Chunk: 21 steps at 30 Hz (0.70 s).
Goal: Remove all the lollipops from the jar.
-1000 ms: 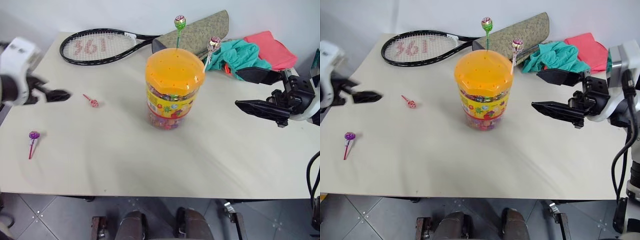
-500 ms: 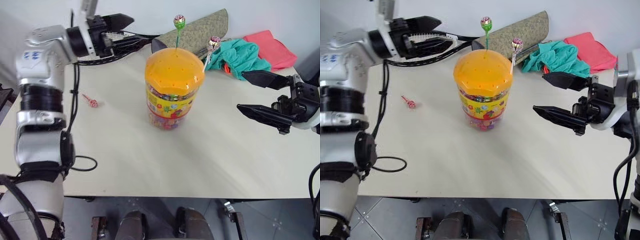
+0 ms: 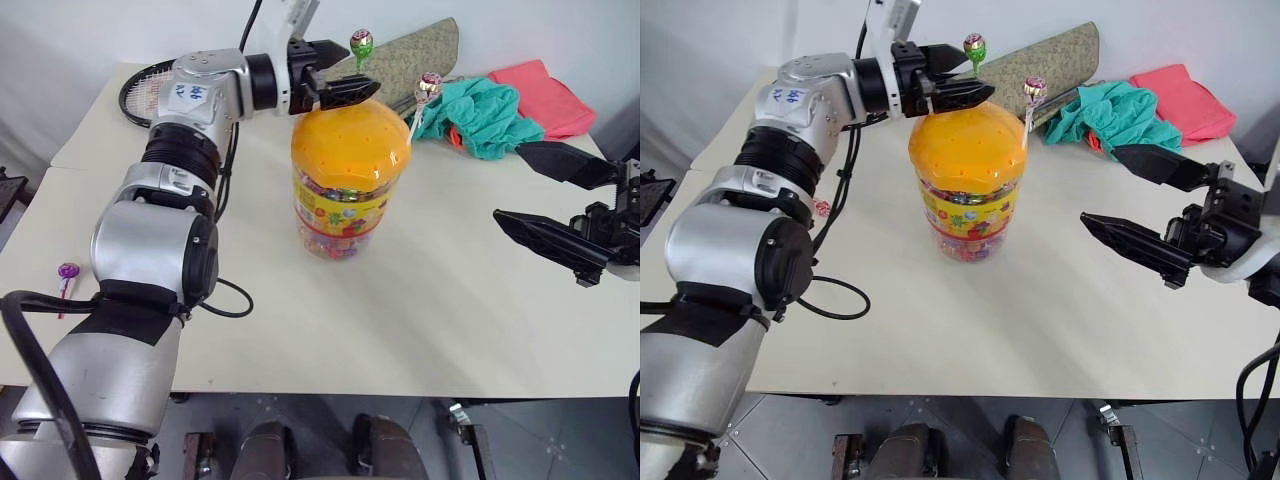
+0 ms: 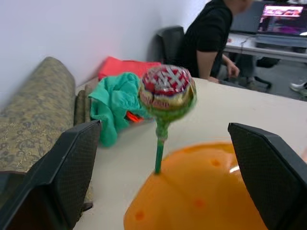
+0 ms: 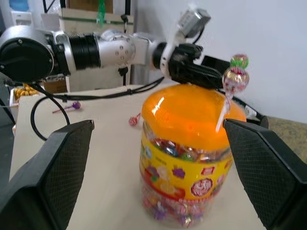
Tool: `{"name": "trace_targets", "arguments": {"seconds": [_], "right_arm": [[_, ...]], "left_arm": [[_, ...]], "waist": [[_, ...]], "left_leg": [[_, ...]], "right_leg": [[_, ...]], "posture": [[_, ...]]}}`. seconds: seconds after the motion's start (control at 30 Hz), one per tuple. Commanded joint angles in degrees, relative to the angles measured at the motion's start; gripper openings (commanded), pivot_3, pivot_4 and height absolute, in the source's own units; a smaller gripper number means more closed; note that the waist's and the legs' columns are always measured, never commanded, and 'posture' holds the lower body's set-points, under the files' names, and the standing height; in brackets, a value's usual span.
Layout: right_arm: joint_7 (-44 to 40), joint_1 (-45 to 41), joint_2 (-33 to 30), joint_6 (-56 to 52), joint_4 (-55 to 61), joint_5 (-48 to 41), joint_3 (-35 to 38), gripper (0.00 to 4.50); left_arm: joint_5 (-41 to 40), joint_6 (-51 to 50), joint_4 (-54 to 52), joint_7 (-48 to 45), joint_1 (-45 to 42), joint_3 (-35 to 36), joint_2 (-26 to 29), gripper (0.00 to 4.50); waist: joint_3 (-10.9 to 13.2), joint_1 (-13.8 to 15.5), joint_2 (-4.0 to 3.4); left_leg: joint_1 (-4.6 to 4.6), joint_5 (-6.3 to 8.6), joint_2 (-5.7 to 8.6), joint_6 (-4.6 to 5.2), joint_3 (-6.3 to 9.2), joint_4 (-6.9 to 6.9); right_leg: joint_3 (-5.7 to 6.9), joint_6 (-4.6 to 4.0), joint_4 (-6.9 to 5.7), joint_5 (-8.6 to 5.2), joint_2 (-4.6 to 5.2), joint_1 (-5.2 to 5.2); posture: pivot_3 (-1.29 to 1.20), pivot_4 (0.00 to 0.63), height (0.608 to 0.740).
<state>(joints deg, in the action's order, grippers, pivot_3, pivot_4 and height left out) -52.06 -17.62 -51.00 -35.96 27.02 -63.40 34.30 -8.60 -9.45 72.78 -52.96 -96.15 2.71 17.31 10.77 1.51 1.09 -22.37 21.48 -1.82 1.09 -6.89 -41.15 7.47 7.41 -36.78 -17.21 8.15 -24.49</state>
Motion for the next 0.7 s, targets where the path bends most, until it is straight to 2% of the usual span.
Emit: {"name": "trace_targets", "arguments": {"seconds": [0.03,0.4,0.7], "right_arm": [[3.3,-0.1,-0.9,0.0,2.1,-3.7,4.1,4.5],[4.0,2.1,-1.8,0.9,2.6,-4.1,4.9,4.5],[3.4,1.1,-2.4,1.4,1.4,-3.5,4.1,4.5]], "left_arm": [[0.5,0.9,0.2,-0.4,-1.9,1.2,-0.9,3.6],[0.3,-0.1,0.4,0.3,-3.8,4.1,-1.0,0.1],[-0.2,0.7,0.4,1.9,-7.2,7.2,-0.7,0.02]], "waist": [[0.0,0.0,0.0],[0.0,0.0,0.0],[0.0,0.0,0.01]], "left_leg": [[0.0,0.0,0.0,0.0,0.01,0.0],[-0.01,0.0,0.01,0.01,0.03,0.01],[-0.02,0.0,0.01,0.01,0.03,0.04]], "right_leg": [[0.01,0.0,0.0,0.0,0.0,0.01],[0.04,0.0,0.01,0.0,0.01,0.01],[0.05,0.0,0.05,0.0,0.01,0.01]], "posture": [[0.0,0.15,0.74],[0.0,0.15,0.74],[0.0,0.15,0.74]]}}
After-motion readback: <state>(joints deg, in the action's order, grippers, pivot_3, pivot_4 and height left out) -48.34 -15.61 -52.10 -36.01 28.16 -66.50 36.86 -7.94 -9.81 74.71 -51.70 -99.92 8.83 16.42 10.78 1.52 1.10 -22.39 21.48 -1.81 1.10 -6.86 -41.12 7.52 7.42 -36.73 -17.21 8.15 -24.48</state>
